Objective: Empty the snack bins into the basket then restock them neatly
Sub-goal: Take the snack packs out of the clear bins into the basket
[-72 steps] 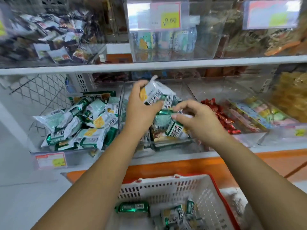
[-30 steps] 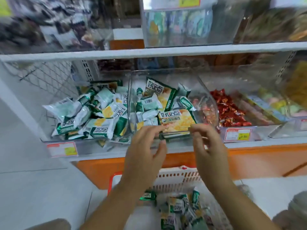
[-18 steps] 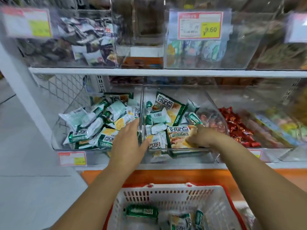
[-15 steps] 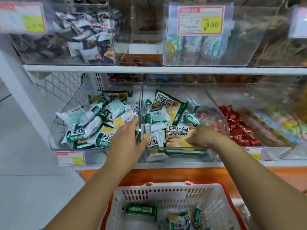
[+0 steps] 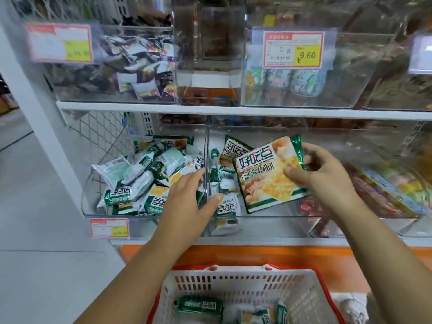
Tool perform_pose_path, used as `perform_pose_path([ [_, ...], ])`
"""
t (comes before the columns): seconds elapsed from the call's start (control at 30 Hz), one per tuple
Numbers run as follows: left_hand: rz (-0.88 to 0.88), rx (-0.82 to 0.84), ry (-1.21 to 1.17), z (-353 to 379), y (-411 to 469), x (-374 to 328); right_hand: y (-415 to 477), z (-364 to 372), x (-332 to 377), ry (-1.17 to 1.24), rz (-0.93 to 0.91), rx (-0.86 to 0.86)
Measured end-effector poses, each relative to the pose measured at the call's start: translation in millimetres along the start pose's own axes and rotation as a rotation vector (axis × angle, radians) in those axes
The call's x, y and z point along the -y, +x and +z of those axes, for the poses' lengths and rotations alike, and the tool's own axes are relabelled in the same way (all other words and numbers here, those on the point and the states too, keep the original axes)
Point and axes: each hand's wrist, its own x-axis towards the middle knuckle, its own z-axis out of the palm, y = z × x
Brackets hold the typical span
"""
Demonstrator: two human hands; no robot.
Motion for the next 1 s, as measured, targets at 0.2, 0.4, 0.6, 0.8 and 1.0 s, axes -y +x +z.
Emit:
perform_pose_path([
  [0.2, -0.180, -0.030, -0.431, -16.3, -4.3, -20.3, -24.4, 54.3, -5.1, 0.245, -0.042, 0.176],
  [0.4, -0.378, -0.145, -0.813, -41.1, 8.0, 16.3, 20.3, 81.7, -17.7, -0.102, -0.103, 0.067],
  [0.6, -0.385, -0.158, -0.900, -50.5, 8.7, 31.3, 82.7, 84.8, -63.4, -0.467, 0.006, 0.087],
  [0.8, -0.410, -0.141, -0.881, -60.4, -9.0, 37.8, 101.3, 91.1, -63.8, -0.657, -0.025, -0.026],
  [1.0, -0.420, -0.092, -0.965, -75.3, -30.9, 34.0, 38.5, 46.1, -21.6, -0.264, -0.148, -0.253],
])
